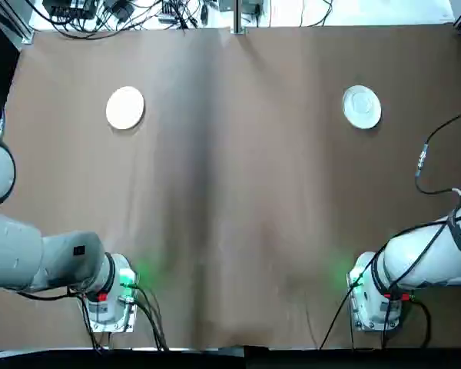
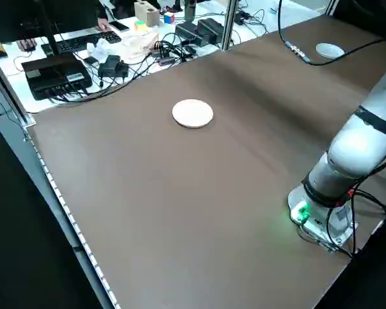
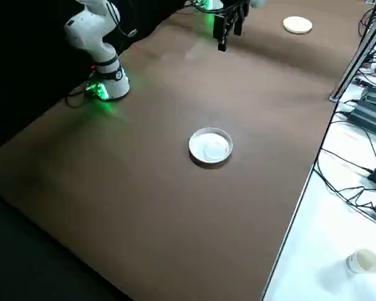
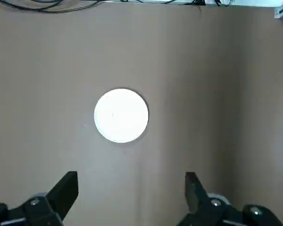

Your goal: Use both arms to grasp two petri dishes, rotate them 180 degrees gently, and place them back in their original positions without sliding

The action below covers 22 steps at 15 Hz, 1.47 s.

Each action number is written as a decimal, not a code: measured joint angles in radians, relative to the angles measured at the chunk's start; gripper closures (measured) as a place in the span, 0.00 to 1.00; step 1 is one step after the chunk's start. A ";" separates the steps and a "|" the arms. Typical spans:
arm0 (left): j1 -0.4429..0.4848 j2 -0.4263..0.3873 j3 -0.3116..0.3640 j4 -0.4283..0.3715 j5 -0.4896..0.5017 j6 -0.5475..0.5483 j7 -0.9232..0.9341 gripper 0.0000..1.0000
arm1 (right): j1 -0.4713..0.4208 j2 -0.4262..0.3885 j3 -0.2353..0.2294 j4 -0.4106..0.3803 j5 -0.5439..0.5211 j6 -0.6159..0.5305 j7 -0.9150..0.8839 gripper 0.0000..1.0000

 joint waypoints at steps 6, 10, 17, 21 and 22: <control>-0.001 0.004 -0.001 -0.004 0.000 0.000 0.000 0.00 | 0.000 0.000 0.000 0.000 0.000 0.000 0.000 0.00; 0.002 0.013 0.007 -0.015 0.008 0.000 0.001 0.00 | -0.012 0.018 -0.001 -0.009 0.000 0.000 0.042 0.00; 0.002 0.036 0.008 -0.063 0.044 -0.001 0.030 0.00 | -0.020 0.108 0.002 -0.030 0.000 0.002 0.402 0.00; -0.001 0.145 0.001 -0.080 0.085 0.026 0.186 0.00 | -0.023 0.160 0.003 -0.034 0.008 0.031 0.558 0.00; 0.000 0.174 0.001 -0.080 0.085 0.041 0.232 0.00 | -0.024 0.173 0.003 -0.035 0.009 0.043 0.603 0.00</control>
